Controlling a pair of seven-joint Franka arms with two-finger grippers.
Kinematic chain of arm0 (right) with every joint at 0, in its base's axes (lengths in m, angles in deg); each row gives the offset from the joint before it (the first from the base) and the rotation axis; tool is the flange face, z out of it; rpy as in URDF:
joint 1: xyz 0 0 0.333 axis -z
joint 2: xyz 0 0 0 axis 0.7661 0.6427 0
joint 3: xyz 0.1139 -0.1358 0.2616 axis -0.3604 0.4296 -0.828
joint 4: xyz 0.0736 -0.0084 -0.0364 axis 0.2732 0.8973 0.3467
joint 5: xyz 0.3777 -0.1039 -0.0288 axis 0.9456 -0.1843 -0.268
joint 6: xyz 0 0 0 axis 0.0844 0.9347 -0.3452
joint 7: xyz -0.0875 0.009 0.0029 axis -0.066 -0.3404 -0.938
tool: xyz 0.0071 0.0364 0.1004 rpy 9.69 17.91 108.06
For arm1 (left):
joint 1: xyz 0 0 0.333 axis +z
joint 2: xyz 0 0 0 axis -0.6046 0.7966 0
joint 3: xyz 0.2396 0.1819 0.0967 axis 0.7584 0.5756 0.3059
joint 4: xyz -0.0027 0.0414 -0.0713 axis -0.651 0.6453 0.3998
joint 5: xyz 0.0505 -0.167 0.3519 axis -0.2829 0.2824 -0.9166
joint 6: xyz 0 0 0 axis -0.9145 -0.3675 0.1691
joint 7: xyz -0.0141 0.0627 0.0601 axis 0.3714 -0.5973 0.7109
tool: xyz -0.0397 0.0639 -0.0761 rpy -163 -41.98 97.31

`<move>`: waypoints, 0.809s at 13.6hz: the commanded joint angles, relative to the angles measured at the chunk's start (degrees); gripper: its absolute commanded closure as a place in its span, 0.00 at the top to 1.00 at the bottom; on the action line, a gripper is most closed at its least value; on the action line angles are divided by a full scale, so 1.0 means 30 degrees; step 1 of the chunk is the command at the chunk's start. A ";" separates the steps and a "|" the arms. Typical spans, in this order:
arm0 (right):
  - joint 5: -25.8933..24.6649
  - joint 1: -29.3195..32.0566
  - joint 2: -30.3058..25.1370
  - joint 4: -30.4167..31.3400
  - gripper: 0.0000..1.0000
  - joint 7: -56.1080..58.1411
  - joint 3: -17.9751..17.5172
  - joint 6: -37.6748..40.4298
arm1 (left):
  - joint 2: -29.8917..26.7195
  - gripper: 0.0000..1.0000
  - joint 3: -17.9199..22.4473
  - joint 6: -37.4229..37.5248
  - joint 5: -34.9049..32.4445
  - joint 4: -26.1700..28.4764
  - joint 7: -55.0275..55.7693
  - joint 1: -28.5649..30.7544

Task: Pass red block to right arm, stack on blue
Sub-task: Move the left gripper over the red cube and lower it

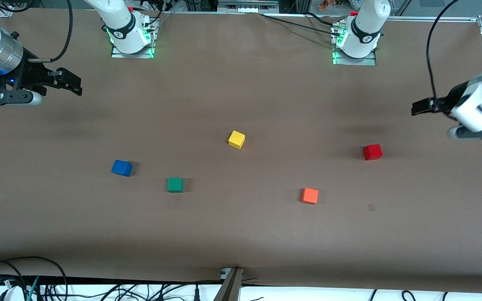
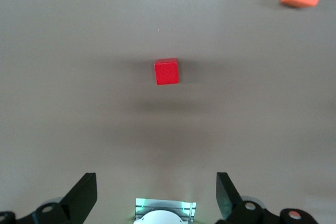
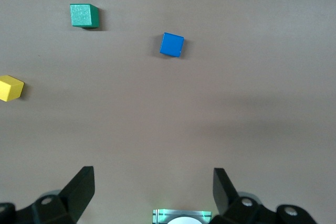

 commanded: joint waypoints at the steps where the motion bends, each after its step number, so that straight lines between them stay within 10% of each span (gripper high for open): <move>1: -0.0140 -0.0031 0.0065 -0.0418 1.00 0.0052 -0.0004 0.0371 | 0.0673 1.00 -0.0043 0.0534 -0.0346 -0.0743 -0.0043 0.0022; 6: -0.0140 -0.0031 0.0094 -0.0418 1.00 -0.0064 -0.0004 0.0371 | 0.0527 1.00 -0.0072 0.0128 0.0359 0.0044 0.0484 0.0226; 11: -0.0140 -0.0031 0.0094 -0.0418 1.00 0.0052 -0.0004 0.0371 | -0.1261 1.00 -0.0072 -0.4293 0.0301 0.5257 0.0455 0.0315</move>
